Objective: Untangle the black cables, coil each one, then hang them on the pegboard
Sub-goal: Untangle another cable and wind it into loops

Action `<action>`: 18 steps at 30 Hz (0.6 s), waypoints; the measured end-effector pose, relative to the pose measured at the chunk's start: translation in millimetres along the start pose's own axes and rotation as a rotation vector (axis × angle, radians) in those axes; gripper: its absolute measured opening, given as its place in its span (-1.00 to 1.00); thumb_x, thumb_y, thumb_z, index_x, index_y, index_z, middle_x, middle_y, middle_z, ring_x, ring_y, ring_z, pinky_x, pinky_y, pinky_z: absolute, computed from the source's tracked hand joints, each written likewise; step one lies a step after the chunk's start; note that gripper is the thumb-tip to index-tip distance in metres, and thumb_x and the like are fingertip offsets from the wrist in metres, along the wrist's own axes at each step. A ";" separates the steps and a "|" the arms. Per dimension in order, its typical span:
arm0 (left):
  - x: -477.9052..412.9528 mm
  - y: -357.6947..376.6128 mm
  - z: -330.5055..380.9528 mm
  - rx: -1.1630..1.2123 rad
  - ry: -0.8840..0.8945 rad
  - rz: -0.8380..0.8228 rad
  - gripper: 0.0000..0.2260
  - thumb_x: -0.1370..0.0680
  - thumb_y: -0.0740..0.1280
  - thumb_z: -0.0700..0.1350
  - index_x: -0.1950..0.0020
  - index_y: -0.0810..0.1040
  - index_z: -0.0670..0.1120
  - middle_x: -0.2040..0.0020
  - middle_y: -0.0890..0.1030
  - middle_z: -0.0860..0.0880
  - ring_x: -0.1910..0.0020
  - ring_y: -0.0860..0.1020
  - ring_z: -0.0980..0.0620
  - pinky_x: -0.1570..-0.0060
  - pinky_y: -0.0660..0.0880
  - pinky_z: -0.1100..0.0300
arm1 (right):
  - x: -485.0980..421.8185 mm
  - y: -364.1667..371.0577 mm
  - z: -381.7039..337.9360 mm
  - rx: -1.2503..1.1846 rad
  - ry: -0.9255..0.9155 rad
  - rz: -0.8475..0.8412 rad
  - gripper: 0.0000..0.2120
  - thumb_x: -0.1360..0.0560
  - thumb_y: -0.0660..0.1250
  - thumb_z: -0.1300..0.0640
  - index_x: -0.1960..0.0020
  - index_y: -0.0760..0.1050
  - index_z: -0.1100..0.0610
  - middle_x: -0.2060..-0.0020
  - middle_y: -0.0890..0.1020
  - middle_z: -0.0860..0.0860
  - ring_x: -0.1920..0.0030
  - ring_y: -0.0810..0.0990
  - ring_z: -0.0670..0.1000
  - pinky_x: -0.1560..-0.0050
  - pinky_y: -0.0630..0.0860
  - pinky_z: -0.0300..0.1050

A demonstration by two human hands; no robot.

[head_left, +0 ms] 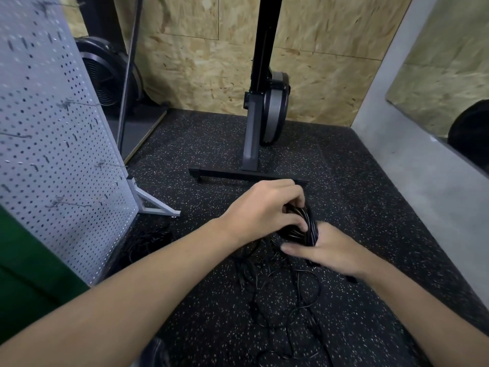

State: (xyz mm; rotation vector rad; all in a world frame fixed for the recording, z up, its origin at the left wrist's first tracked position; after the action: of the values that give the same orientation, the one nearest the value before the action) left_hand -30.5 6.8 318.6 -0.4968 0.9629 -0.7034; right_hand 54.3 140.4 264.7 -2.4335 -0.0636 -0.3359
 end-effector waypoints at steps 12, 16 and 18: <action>10.2 -3.4 -43.6 0.101 -0.292 -0.082 -0.76 -0.56 0.50 0.12 -0.12 0.68 0.02 -0.02 0.67 0.15 -0.03 0.60 0.23 -0.04 0.47 0.34 | 0.9 -0.4 22.2 -0.126 0.151 0.051 -0.93 -0.55 0.44 0.12 -0.02 0.62 0.08 0.31 0.63 -0.09 0.30 0.62 -0.06 0.27 0.56 -0.06; 32.5 4.7 -70.6 0.149 -0.409 -0.258 -0.76 -0.62 0.45 -0.04 -0.28 0.63 0.06 -0.10 0.69 0.16 -0.16 0.61 0.25 -0.30 0.50 0.20 | 2.9 -3.7 20.8 -0.115 0.147 0.079 -0.91 -0.56 0.44 0.12 -0.05 0.65 0.04 0.29 0.67 -0.10 0.26 0.65 -0.05 0.25 0.60 -0.02; 35.4 10.3 -72.9 0.118 -0.411 -0.265 -0.83 -0.63 0.44 -0.09 -0.22 0.60 0.04 -0.09 0.69 0.16 -0.16 0.61 0.23 -0.31 0.52 0.11 | 2.7 -4.1 19.6 -0.080 0.149 0.092 -0.88 -0.53 0.46 0.08 -0.06 0.64 0.04 0.17 0.73 0.00 0.15 0.69 0.05 0.09 0.63 0.12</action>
State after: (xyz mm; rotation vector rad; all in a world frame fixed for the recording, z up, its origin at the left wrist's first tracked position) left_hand -77.0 -17.6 256.0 -0.6421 0.4713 -0.8497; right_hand 60.8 155.8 253.4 -2.4724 0.1288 -0.4856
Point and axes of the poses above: each hand's wrist, its own x-axis away from the middle knuckle, its own y-axis out of the palm, z = x × y, the point moved 5 cm from there along -x, towards the middle knuckle
